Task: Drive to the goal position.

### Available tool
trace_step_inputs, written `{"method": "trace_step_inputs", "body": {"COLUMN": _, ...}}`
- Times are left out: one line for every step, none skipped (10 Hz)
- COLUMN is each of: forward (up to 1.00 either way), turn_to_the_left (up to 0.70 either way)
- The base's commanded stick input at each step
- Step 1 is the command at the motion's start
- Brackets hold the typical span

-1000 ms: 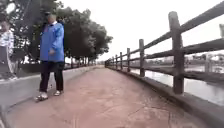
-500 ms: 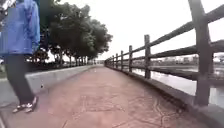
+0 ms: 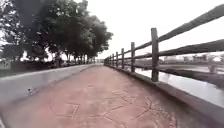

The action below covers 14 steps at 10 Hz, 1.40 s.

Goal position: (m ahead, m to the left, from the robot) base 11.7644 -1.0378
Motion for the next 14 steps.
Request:
{"method": "trace_step_inputs", "body": {"forward": 1.00, "turn_to_the_left": 0.00}}
{"method": "trace_step_inputs", "body": {"forward": 1.00, "turn_to_the_left": 0.00}}
{"method": "trace_step_inputs", "body": {"forward": 1.00, "turn_to_the_left": 0.00}}
{"method": "trace_step_inputs", "body": {"forward": 1.00, "turn_to_the_left": 0.00}}
{"method": "trace_step_inputs", "body": {"forward": 1.00, "turn_to_the_left": 0.00}}
{"method": "trace_step_inputs", "body": {"forward": 1.00, "turn_to_the_left": 0.00}}
{"method": "trace_step_inputs", "body": {"forward": 1.00, "turn_to_the_left": 0.00}}
{"method": "trace_step_inputs", "body": {"forward": 1.00, "turn_to_the_left": 0.00}}
{"method": "trace_step_inputs", "body": {"forward": 1.00, "turn_to_the_left": 0.00}}
{"method": "trace_step_inputs", "body": {"forward": 1.00, "turn_to_the_left": 0.00}}
{"method": "trace_step_inputs", "body": {"forward": 1.00, "turn_to_the_left": 0.00}}
{"method": "trace_step_inputs", "body": {"forward": 1.00, "turn_to_the_left": 0.00}}
{"method": "trace_step_inputs", "body": {"forward": 1.00, "turn_to_the_left": 0.00}}
{"method": "trace_step_inputs", "body": {"forward": 1.00, "turn_to_the_left": 0.00}}
